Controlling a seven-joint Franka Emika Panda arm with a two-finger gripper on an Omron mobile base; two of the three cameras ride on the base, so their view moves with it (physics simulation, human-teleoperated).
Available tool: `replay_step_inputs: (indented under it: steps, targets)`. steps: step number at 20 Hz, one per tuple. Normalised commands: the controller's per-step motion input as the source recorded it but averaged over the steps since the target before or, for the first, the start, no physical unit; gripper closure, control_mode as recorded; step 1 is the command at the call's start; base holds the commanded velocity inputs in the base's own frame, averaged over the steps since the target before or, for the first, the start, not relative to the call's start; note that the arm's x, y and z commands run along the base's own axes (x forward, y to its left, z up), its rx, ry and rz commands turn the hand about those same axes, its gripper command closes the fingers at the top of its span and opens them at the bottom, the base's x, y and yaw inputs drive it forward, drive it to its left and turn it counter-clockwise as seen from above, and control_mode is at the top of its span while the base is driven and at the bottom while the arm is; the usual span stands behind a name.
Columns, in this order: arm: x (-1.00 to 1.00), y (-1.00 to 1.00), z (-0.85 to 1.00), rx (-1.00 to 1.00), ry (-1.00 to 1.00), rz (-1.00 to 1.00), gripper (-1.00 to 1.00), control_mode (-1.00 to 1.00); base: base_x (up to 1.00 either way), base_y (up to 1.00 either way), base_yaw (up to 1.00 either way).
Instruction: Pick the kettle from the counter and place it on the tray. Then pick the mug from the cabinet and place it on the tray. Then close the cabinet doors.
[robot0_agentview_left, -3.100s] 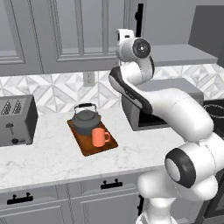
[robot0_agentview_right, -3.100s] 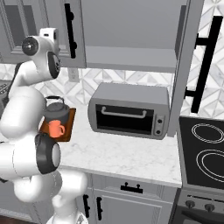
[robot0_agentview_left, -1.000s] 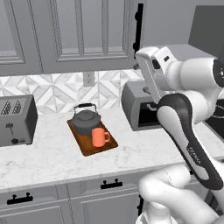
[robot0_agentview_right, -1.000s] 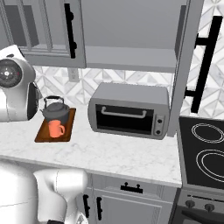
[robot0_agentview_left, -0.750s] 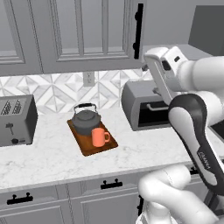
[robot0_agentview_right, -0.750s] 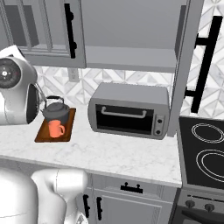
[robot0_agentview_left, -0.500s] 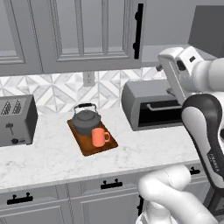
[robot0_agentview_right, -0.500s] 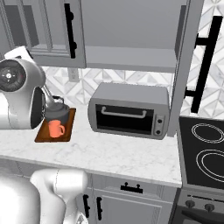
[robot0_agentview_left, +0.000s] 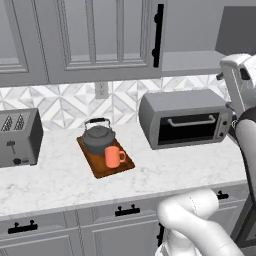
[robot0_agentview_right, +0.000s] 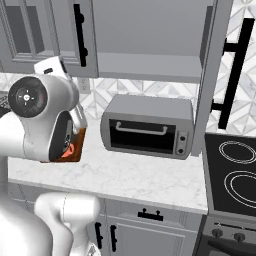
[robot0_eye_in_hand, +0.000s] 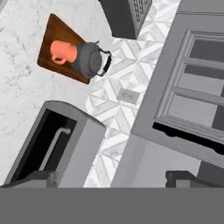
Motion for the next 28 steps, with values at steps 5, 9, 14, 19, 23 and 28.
replay_step_inputs:
  steps: [5,9,14,19,23,28]
  targets:
    - [-0.20,-0.75,0.06,0.09,0.00,-0.27,-1.00,-1.00,0.00,0.00,0.00]
    - [-0.34,-0.68,0.09,0.12,0.00,-0.30,-1.00,-1.00,0.00,0.00,0.00]
    - [-0.44,-0.61,0.10,0.08,-0.06,-0.25,-1.00,-1.00,0.00,0.00,0.00]
    - [-0.60,-0.59,0.11,0.07,-0.05,-0.17,-1.00,-1.00,0.00,0.00,0.00]
    - [-0.59,-0.57,0.13,0.05,-0.01,-0.15,-1.00,-1.00,0.00,0.00,0.00]
    - [-0.48,-0.54,0.00,0.00,-0.01,-0.19,-1.00,-1.00,0.00,0.00,0.00]
